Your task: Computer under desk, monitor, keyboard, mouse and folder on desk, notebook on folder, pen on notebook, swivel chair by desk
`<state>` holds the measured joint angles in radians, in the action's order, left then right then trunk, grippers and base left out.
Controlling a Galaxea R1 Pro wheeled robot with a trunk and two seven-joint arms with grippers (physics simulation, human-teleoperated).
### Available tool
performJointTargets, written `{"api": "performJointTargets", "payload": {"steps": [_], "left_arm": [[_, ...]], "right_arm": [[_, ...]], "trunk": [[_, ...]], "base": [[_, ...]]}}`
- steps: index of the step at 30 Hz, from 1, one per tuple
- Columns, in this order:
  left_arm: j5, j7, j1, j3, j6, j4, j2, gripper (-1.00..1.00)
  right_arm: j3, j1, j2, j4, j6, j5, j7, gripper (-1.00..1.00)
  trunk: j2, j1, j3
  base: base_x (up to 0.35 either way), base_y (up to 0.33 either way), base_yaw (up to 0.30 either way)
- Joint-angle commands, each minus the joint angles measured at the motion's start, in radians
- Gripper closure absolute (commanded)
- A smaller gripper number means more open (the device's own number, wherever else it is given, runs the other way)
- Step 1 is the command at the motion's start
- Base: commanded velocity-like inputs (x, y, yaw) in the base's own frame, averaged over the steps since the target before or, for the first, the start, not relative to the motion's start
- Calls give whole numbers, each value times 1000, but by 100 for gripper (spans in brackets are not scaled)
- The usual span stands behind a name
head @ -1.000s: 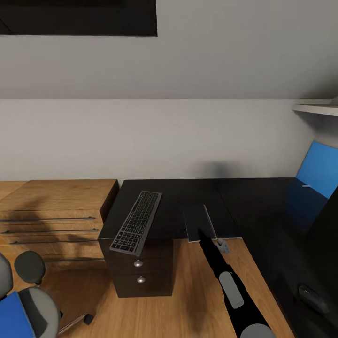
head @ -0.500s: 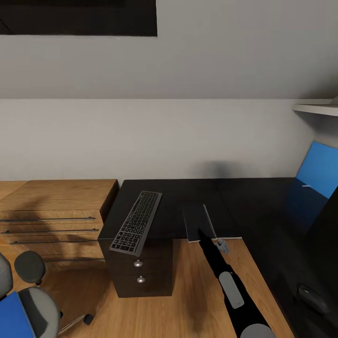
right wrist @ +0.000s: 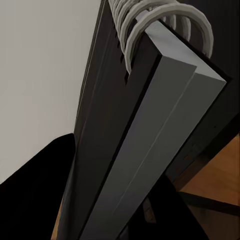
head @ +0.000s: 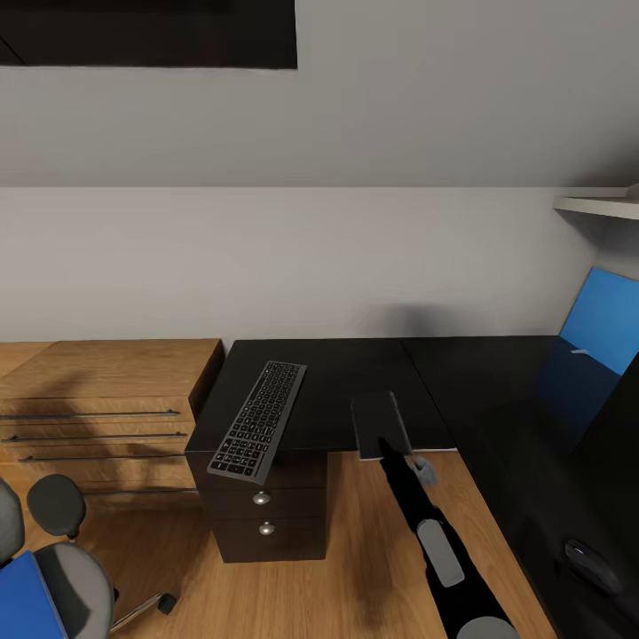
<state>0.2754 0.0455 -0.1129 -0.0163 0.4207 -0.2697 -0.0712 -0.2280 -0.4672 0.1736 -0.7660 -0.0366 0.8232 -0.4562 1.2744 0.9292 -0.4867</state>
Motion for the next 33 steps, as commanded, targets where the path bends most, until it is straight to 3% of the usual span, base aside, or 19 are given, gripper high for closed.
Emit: {"api": "performJointTargets", "payload": {"steps": [1,8,12,24,33], "left_arm": [[1,4,-1,-2,4,6,-1,-100],[1,-1,-1,-5,11,45,-2,-100],[1,-2,-1,-5,12,66,-2,-100],[1,2,-1,-5,12,78,-15,-100],[-1,-5,-1,-5,13,78,-1,-100]], "right_arm": [[-9,3,-3,6,-4,9,-9,100],[-10,20,-43,46,-6,12,-19,100],[-10,21,-50,50,-6,13,-20,100],[-7,23,-40,74,-14,9,-19,100],[-4,23,-39,105,-14,8,-14,100]], "trunk": [[1,0,-1],[1,0,-1],[1,0,-1],[1,0,-1],[1,0,-1]], "base": [[0,0,0],[0,0,0],[0,0,0],[0,0,0],[18,0,0]]}}
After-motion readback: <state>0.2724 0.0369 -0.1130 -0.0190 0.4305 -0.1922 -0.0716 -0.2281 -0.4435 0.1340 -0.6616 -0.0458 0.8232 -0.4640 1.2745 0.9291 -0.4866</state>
